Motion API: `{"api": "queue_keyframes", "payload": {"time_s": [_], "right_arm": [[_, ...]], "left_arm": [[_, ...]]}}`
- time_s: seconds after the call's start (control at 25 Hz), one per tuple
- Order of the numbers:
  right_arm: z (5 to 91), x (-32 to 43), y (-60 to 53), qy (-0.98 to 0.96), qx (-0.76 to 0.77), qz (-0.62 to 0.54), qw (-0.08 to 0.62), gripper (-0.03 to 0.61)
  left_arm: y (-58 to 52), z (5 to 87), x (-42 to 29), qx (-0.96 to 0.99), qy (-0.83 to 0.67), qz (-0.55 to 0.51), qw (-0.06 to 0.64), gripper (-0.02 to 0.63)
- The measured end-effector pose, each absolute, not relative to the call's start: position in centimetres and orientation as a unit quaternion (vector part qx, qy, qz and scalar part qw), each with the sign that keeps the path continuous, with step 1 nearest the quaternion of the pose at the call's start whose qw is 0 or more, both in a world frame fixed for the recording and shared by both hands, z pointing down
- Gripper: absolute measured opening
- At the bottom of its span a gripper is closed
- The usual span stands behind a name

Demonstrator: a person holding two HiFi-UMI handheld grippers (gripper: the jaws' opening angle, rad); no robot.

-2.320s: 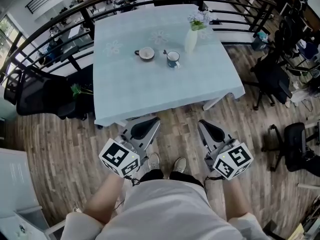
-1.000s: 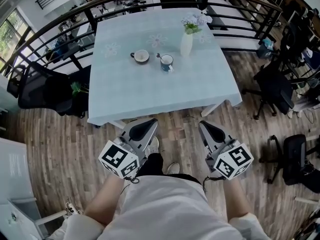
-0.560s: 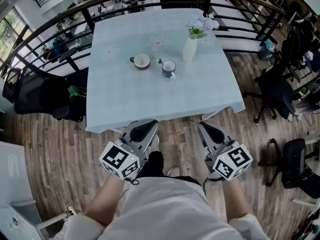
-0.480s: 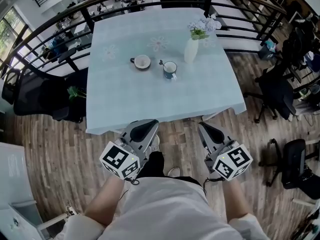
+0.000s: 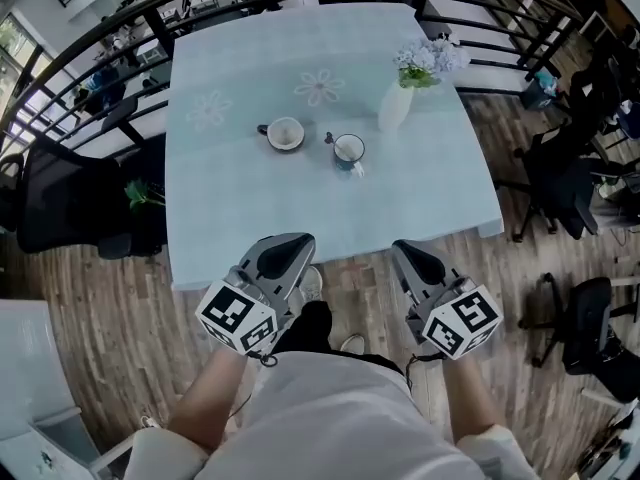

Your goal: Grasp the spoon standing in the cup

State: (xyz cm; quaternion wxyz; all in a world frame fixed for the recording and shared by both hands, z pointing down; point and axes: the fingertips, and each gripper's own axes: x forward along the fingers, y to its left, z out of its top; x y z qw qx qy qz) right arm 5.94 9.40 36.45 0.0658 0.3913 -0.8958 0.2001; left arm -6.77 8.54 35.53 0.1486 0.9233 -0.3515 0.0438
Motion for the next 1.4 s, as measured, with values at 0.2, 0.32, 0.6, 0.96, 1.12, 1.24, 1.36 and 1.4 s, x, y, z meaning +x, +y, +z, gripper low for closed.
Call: {"api": "queue_keyframes", "payload": {"time_s": [0.2,0.32,0.6,0.96,1.12,1.24,1.36,1.4], "right_arm": [[37.2,4.2,5.0,-0.889,0.400,0.213,0.074,0.021],[37.6,3.1,3.0,-0.888,0.399,0.213,0.084,0.021],[37.4,1.8,-1.6,-0.877,0.418,0.221,0.087,0.021],[37.9,0.2,-5.9,-0.867,0.435,0.227,0.090,0.021],[37.9,-0.2,-7.0,-0.865,0.438,0.228,0.094,0.021],[37.8,-0.2,-7.7,-0.863,0.440,0.229,0.094,0.021],[37.8,-0.1,-8.1,-0.864,0.438,0.231,0.094,0.021],[37.9,0.0,-8.2,-0.864,0.437,0.232,0.094,0.021]], "left_arm": [[4.0,36.8,-8.1,0.925,-0.339,0.046,0.163,0.018],[1.7,37.3,-8.9,0.927,-0.332,0.047,0.169,0.018],[-3.2,37.5,-10.5,0.930,-0.317,0.050,0.177,0.018],[-8.0,38.0,-12.0,0.935,-0.299,0.051,0.185,0.018],[-9.3,38.2,-12.5,0.934,-0.299,0.049,0.188,0.018],[-9.8,38.4,-12.4,0.933,-0.298,0.050,0.192,0.018],[-10.2,38.5,-12.1,0.933,-0.299,0.051,0.195,0.018],[-10.3,38.6,-12.0,0.932,-0.299,0.052,0.196,0.018]]}}
